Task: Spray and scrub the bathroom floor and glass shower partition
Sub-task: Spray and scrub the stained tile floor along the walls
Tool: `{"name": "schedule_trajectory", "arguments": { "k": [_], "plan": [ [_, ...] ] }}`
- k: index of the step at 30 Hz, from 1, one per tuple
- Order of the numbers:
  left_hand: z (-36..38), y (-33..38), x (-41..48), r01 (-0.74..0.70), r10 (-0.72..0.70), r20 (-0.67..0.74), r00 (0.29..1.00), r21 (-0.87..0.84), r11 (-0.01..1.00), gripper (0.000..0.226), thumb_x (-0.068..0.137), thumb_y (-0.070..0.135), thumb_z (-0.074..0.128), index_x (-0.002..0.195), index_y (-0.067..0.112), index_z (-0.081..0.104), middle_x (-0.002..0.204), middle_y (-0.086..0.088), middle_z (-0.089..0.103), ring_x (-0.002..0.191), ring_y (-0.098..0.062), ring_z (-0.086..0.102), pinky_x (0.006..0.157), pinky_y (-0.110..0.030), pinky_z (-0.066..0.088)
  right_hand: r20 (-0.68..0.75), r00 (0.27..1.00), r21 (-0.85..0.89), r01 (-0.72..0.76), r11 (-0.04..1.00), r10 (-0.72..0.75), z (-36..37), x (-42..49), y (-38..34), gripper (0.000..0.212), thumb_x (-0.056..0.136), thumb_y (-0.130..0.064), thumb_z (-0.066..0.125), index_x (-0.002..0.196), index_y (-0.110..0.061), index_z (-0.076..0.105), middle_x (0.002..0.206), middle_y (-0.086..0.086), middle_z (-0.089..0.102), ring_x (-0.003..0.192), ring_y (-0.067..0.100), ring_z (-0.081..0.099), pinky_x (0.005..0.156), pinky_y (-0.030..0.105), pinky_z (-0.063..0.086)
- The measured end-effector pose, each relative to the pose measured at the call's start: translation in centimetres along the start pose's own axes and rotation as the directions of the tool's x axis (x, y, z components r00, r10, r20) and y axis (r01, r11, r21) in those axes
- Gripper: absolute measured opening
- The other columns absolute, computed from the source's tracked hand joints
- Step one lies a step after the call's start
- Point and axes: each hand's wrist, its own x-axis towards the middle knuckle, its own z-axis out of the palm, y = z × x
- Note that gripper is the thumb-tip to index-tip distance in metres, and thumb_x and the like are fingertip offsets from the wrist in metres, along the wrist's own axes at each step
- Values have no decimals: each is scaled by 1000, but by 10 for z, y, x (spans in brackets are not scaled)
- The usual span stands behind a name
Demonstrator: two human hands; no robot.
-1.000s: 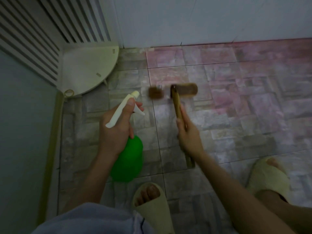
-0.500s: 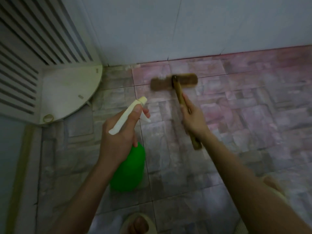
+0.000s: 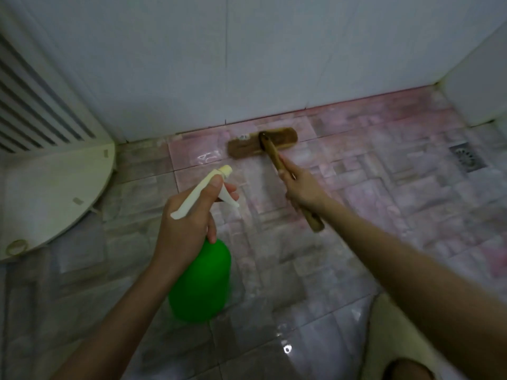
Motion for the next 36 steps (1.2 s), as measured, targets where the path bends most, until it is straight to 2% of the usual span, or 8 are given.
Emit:
{"name": "schedule_trajectory", "arguments": {
  "k": [8,14,17,21,25,27,32,36],
  "plan": [
    [2,12,31,0,0,11,1000,33,999,31,84,69,50,87,51,75,87,-32,71,40,-28,50,47,-24,43,384,891,-197,-178,964,243,-88,-19,-14,44,103,-32,35,146,-35,29,62,7,48,41,12,45,35,22,41],
    [18,15,53,-4,1,32,999,84,996,33,97,55,53,87,36,78,88,-29,72,37,-21,48,43,-20,40,224,975,48,-14,999,3,-55,32,11,47,103,-30,37,148,-38,28,57,3,45,34,7,41,35,23,41],
    [23,21,60,-2,-1,32,999,109,994,29,98,52,52,82,48,77,90,-29,72,38,-19,49,44,-22,40,172,983,-2,72,997,-71,-57,-3,38,46,103,-31,37,146,-43,29,57,-3,49,39,7,46,38,21,41],
    [32,20,65,-13,3,84,996,121,993,37,91,61,53,90,34,79,89,-27,73,39,-24,48,45,-22,41,99,994,-56,47,997,-41,-51,-76,76,46,102,-29,37,146,-40,30,61,-6,50,45,3,45,43,15,39],
    [52,14,64,24,-46,123,991,177,984,34,94,56,56,91,30,78,90,-10,79,37,-22,48,44,-24,41,0,995,-48,97,994,-97,-32,15,55,47,103,-25,37,148,-34,29,84,6,65,63,7,58,50,12,41],
    [63,11,64,12,-38,140,989,180,984,30,93,51,53,94,31,76,94,0,79,39,-26,50,42,-24,42,-24,990,-7,142,990,-142,-33,56,50,48,102,-25,37,149,-33,28,100,14,67,76,21,63,61,22,43],
    [87,13,64,-18,3,105,994,144,989,30,100,46,53,92,31,77,93,-6,79,37,-26,49,43,-22,41,-22,1000,67,-3,998,5,-63,-71,100,42,101,-29,39,139,-44,36,105,-11,61,75,-3,59,66,8,47],
    [110,18,67,-13,10,29,1000,112,994,33,95,52,53,89,33,79,87,-25,74,47,-41,57,42,-22,42,-70,997,24,-34,999,35,-69,-58,112,45,101,-31,38,144,-40,33,87,-3,65,66,8,58,58,17,47]
  ]
}}
